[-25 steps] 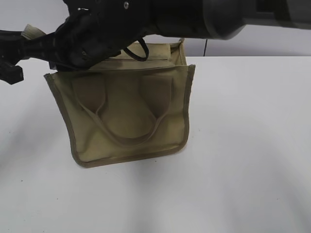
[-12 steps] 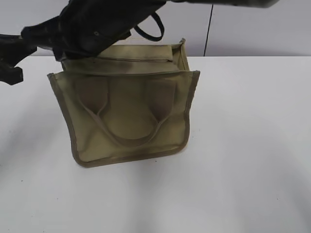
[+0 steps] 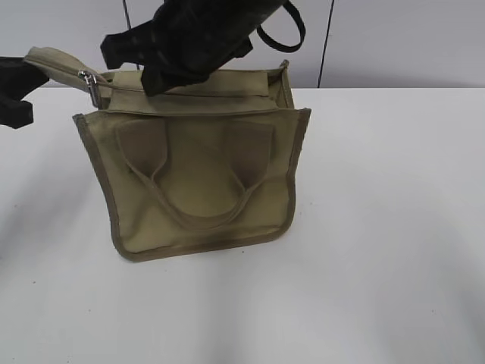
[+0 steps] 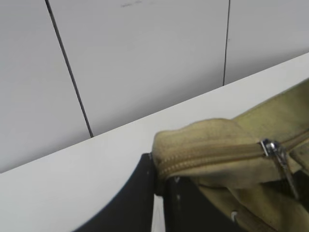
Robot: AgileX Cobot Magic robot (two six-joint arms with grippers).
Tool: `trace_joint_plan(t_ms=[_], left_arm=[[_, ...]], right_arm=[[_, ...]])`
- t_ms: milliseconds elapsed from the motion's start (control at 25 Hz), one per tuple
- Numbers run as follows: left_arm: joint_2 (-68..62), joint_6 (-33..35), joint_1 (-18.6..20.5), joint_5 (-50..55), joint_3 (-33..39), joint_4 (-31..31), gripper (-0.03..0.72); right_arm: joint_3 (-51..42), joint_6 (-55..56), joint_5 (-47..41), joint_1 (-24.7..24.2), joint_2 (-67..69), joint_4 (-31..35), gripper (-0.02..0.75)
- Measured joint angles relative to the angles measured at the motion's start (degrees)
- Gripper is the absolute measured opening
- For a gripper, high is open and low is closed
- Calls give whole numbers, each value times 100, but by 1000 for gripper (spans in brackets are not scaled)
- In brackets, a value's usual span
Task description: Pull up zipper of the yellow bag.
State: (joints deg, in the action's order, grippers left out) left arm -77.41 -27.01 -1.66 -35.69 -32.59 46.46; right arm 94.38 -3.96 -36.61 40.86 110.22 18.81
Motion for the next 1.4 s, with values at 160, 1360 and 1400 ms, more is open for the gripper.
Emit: trace_joint_plan(t_ms=[160, 1360, 1400], left_arm=[[0, -15, 0, -169, 0, -9, 6], [321, -839, 0, -744, 0, 534, 6], [321, -844, 0, -744, 0, 534, 6]], right_arm=[[0, 0, 39, -54, 0, 58, -13], [0, -16, 1476, 475, 468, 367, -6], [0, -16, 1476, 465, 468, 367, -13]])
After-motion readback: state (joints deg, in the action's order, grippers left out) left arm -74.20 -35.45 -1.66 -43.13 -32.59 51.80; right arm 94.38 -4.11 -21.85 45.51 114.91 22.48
